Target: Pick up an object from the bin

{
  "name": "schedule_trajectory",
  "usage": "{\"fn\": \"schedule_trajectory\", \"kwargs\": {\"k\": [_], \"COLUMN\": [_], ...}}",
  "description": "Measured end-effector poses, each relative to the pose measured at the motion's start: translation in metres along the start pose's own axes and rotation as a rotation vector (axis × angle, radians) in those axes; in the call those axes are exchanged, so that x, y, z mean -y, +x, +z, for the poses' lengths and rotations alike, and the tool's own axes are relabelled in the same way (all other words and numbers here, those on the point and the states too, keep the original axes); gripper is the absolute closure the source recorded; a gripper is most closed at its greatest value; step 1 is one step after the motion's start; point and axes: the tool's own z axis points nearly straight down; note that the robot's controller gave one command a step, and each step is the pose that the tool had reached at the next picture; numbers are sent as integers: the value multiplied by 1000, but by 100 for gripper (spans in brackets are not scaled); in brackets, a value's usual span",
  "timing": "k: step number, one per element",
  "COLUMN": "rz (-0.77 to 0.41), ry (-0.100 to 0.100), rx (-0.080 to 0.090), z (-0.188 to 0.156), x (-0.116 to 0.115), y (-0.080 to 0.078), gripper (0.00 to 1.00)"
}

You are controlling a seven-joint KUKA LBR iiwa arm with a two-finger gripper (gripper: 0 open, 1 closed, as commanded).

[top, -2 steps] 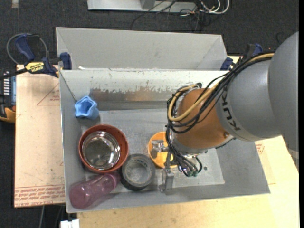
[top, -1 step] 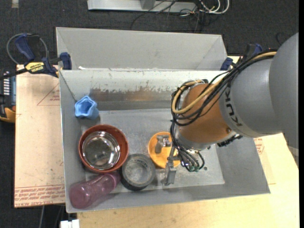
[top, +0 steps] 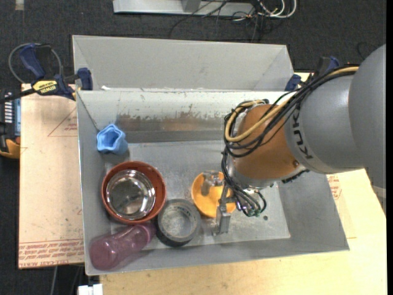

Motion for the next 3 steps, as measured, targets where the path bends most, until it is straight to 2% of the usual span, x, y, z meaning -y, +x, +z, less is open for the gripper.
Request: {"fn": "schedule_trajectory", "kwargs": {"k": [1, 2, 3], "rz": [20, -335, -453], "ry": [0, -1, -2], "rx": [-1, 0, 1], "z": [0, -11, -16], "x": [-1, 19, 29], "y": [-2, -9, -12], "gripper": [0, 0, 0]}}
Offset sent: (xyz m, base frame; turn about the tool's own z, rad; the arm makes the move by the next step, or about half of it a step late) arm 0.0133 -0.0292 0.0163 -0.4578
